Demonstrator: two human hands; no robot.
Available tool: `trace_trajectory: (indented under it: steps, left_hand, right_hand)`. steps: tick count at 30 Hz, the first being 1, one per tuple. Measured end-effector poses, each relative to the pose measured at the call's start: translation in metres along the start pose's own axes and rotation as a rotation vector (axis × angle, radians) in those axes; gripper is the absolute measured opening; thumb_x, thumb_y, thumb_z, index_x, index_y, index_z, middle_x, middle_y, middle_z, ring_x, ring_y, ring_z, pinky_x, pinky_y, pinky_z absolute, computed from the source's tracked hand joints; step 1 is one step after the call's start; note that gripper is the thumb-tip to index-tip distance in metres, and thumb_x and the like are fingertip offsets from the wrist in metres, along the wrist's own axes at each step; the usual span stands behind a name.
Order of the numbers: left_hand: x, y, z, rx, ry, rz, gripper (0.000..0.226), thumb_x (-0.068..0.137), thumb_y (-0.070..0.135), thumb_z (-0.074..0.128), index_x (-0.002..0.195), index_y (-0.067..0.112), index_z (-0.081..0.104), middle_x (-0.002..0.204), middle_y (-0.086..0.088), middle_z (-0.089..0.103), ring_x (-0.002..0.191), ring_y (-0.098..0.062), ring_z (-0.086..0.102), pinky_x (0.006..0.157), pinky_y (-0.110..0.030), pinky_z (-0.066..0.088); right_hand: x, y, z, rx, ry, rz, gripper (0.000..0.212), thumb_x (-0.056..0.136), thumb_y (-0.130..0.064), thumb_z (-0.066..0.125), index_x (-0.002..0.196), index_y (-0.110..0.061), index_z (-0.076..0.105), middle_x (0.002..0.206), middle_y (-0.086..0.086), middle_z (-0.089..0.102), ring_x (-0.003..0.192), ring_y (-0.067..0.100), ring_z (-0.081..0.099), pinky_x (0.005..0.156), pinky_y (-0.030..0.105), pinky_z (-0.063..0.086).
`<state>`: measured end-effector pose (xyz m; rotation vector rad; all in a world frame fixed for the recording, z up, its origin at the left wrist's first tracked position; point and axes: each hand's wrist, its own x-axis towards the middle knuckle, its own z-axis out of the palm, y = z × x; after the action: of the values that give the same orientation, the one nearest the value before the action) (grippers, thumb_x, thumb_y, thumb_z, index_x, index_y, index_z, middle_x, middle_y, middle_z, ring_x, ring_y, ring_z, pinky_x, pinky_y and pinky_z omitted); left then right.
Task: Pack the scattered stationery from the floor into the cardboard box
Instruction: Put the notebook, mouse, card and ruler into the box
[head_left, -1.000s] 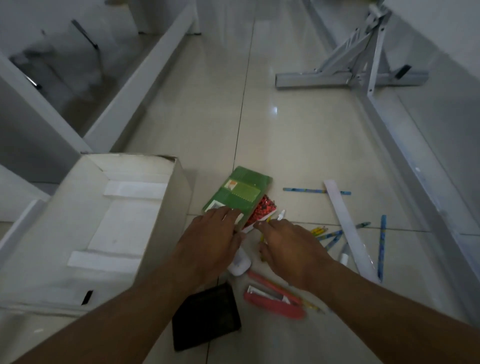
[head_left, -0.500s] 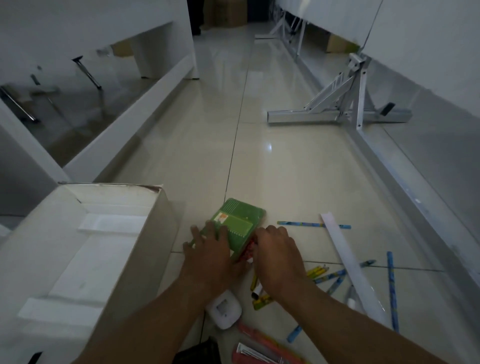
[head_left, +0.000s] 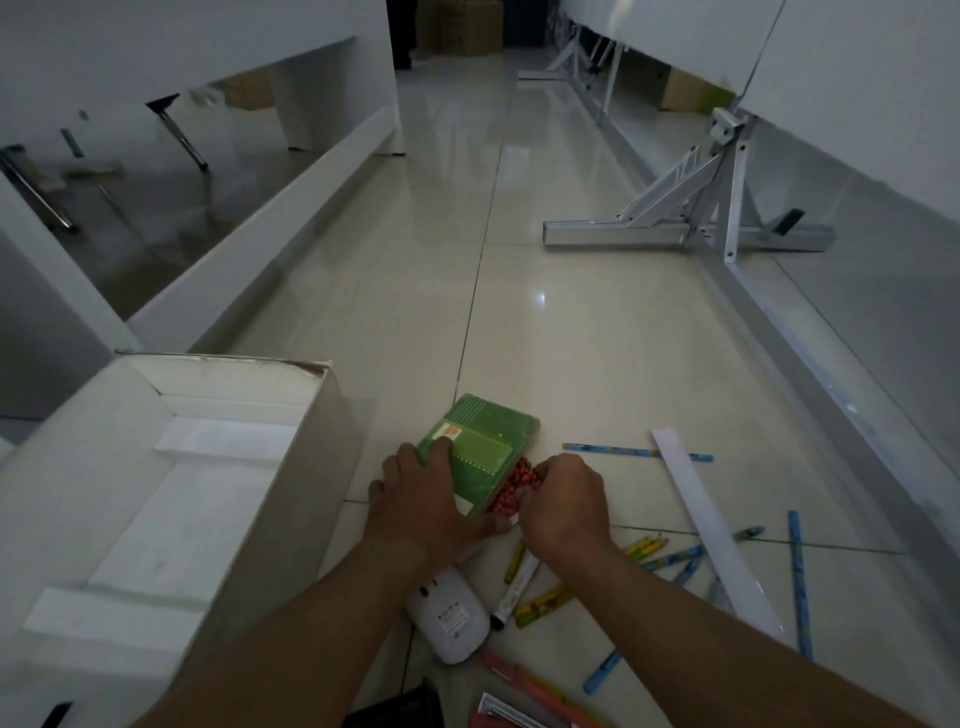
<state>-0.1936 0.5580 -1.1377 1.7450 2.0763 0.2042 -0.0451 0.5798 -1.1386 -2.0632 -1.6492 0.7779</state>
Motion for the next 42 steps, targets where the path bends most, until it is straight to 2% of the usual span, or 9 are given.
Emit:
trace_trajectory:
  steps: [4, 8, 14, 20, 24, 28, 32, 35, 42]
  left_hand:
    - [-0.004, 0.006, -0.014, -0.173, -0.025, -0.007, 0.118, 0.06, 0.07, 0.078, 0.153, 0.041, 0.013, 0.132, -0.011, 0.033, 0.127, -0.03, 0.03, 0.108, -0.042, 0.037]
    - [-0.008, 0.006, -0.029, -0.305, -0.051, 0.03, 0.116, 0.067, 0.056, 0.082, 0.154, 0.049, 0.005, 0.119, -0.005, 0.026, 0.127, -0.029, 0.03, 0.106, -0.036, 0.036]
    - [-0.011, 0.006, -0.059, -0.452, -0.148, 0.059, 0.116, 0.068, 0.043, 0.079, 0.146, 0.064, -0.004, 0.123, -0.001, 0.038, 0.116, -0.02, 0.049, 0.1, -0.033, 0.046]
    - [-0.02, 0.021, -0.079, -0.512, -0.103, 0.227, 0.079, 0.086, 0.014, 0.061, 0.15, 0.045, 0.025, 0.125, 0.011, 0.064, 0.111, -0.008, 0.064, 0.094, -0.031, 0.055]
    - [-0.021, 0.015, -0.077, -0.697, -0.066, 0.105, 0.05, 0.076, 0.004, 0.067, 0.119, 0.029, 0.062, 0.099, 0.002, 0.075, 0.091, -0.016, 0.073, 0.078, -0.046, 0.062]
    - [-0.024, 0.021, -0.078, -0.899, -0.003, -0.03, 0.036, 0.079, -0.004, 0.069, 0.108, 0.018, 0.068, 0.089, -0.007, 0.076, 0.078, -0.022, 0.075, 0.06, -0.031, 0.061]
    - [-0.023, 0.012, -0.084, -0.925, -0.058, -0.071, 0.031, 0.086, 0.01, 0.071, 0.113, 0.025, 0.068, 0.098, -0.001, 0.077, 0.087, -0.021, 0.075, 0.072, -0.038, 0.062]
    - [-0.026, 0.006, -0.092, -0.951, -0.089, -0.069, 0.023, 0.089, 0.027, 0.072, 0.111, 0.028, 0.069, 0.098, -0.001, 0.078, 0.088, -0.024, 0.075, 0.081, -0.053, 0.06]
    - [-0.032, 0.001, -0.129, -0.793, 0.14, -0.132, 0.033, 0.086, 0.047, 0.07, 0.092, 0.015, 0.076, 0.081, -0.002, 0.077, 0.074, -0.021, 0.074, 0.07, -0.036, 0.059]
  right_hand:
    - [0.0, -0.014, -0.009, 0.361, -0.002, 0.111, 0.023, 0.093, -0.019, 0.062, 0.071, -0.017, 0.069, 0.068, -0.002, 0.066, 0.063, 0.011, 0.064, 0.056, 0.021, 0.052]
    - [-0.003, -0.036, -0.01, 0.624, -0.077, 0.154, 0.009, 0.097, -0.026, 0.052, 0.099, -0.023, 0.061, 0.093, 0.005, 0.072, 0.087, 0.024, 0.071, 0.08, 0.048, 0.062]
    - [-0.005, -0.064, -0.029, 0.766, -0.07, 0.057, 0.02, 0.096, -0.026, 0.057, 0.113, -0.023, 0.068, 0.096, 0.006, 0.076, 0.084, 0.025, 0.076, 0.074, 0.05, 0.064]
    - [-0.014, -0.084, -0.036, 0.715, -0.119, -0.058, 0.057, 0.073, -0.067, 0.067, 0.115, -0.029, 0.073, 0.098, 0.002, 0.078, 0.087, 0.02, 0.077, 0.079, 0.045, 0.065]
    - [-0.018, -0.081, -0.028, 0.655, -0.191, -0.064, 0.047, 0.085, -0.051, 0.069, 0.125, -0.026, 0.07, 0.098, 0.005, 0.078, 0.088, 0.021, 0.077, 0.082, 0.046, 0.063]
    - [-0.02, -0.069, -0.019, 0.618, -0.219, 0.007, 0.044, 0.093, -0.037, 0.069, 0.134, -0.022, 0.059, 0.117, 0.008, 0.072, 0.104, 0.024, 0.071, 0.093, 0.044, 0.059]
    - [-0.025, -0.059, -0.021, 0.734, -0.298, 0.113, 0.027, 0.099, -0.039, 0.062, 0.121, -0.026, 0.055, 0.116, -0.002, 0.068, 0.106, 0.018, 0.067, 0.084, 0.032, 0.059]
    - [-0.023, -0.06, -0.021, 0.851, -0.326, 0.206, 0.028, 0.099, -0.04, 0.061, 0.113, -0.019, 0.072, 0.104, 0.003, 0.079, 0.096, 0.022, 0.075, 0.086, 0.045, 0.062]
    - [-0.024, -0.084, -0.034, 0.87, -0.332, 0.205, 0.018, 0.101, -0.025, 0.061, 0.111, -0.015, 0.072, 0.103, 0.008, 0.079, 0.092, 0.029, 0.076, 0.083, 0.052, 0.062]
